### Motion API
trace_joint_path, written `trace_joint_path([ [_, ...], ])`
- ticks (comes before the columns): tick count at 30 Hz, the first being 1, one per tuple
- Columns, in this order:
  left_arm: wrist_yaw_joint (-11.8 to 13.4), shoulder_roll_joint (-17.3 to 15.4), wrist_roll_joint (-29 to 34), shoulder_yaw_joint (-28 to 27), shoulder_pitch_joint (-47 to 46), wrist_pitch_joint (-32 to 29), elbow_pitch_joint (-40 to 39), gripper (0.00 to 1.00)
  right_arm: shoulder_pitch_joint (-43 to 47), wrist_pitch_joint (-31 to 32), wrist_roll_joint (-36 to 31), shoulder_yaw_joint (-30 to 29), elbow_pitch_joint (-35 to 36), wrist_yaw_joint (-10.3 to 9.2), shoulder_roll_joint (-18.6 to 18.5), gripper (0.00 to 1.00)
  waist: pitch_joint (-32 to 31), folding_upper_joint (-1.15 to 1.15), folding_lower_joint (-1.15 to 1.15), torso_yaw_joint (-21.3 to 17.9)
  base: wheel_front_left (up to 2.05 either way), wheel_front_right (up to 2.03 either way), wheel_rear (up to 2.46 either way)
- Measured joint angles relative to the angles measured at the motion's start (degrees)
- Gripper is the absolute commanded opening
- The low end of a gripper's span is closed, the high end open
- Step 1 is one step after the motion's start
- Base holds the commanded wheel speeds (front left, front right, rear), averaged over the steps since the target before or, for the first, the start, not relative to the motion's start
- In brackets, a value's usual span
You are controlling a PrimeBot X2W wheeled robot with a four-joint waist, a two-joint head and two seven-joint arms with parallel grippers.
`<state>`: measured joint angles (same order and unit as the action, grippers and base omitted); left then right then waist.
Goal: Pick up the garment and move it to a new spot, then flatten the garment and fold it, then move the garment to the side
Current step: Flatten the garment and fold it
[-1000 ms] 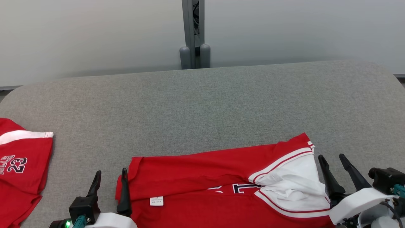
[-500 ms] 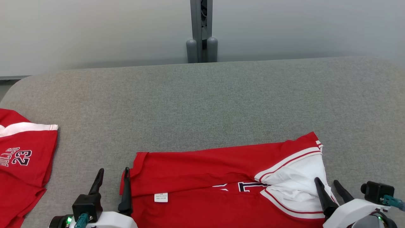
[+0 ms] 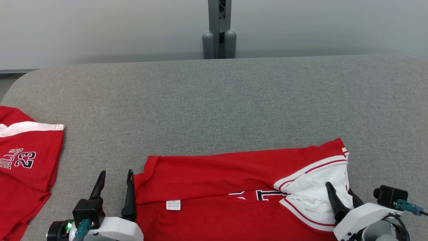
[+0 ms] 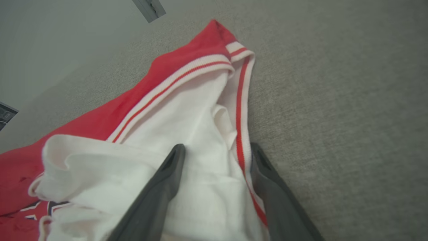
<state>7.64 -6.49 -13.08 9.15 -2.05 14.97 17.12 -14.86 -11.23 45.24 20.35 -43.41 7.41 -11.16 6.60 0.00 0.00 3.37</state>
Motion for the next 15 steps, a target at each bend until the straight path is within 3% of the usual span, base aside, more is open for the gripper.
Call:
trace_joint_path([
  [1, 0.0, 0.1, 0.1, -0.1, -0.1, 0.0, 0.1, 1.0, -0.2, -0.3, 0.2, 0.6, 0.0, 0.0, -0.2, 0.2, 0.1, 0.0, 0.0, 0.1, 0.0, 0.0, 0.0],
  [2, -0.1, 0.2, 0.3, -0.2, -0.3, 0.0, 0.1, 1.0, -0.3, -0.7, 0.2, 1.1, -0.1, 0.0, -0.5, 0.0, 0.1, 0.0, 0.0, 0.1, 0.0, 0.0, 0.0],
  [9, -0.6, 0.5, 1.0, -1.2, -0.6, 0.0, 0.5, 1.0, -1.8, -1.9, 1.6, 2.6, -2.2, 0.18, -2.1, 0.0, 0.0, 0.0, 0.0, 0.2, 0.0, 0.0, 0.0],
  [15, -1.1, 1.4, 1.2, -1.7, -0.6, 0.0, 0.9, 1.0, -4.4, -2.4, 2.2, 2.3, -5.6, 0.15, -6.3, 0.0, -0.6, 0.0, 0.0, 0.1, 0.0, 0.0, 0.0],
])
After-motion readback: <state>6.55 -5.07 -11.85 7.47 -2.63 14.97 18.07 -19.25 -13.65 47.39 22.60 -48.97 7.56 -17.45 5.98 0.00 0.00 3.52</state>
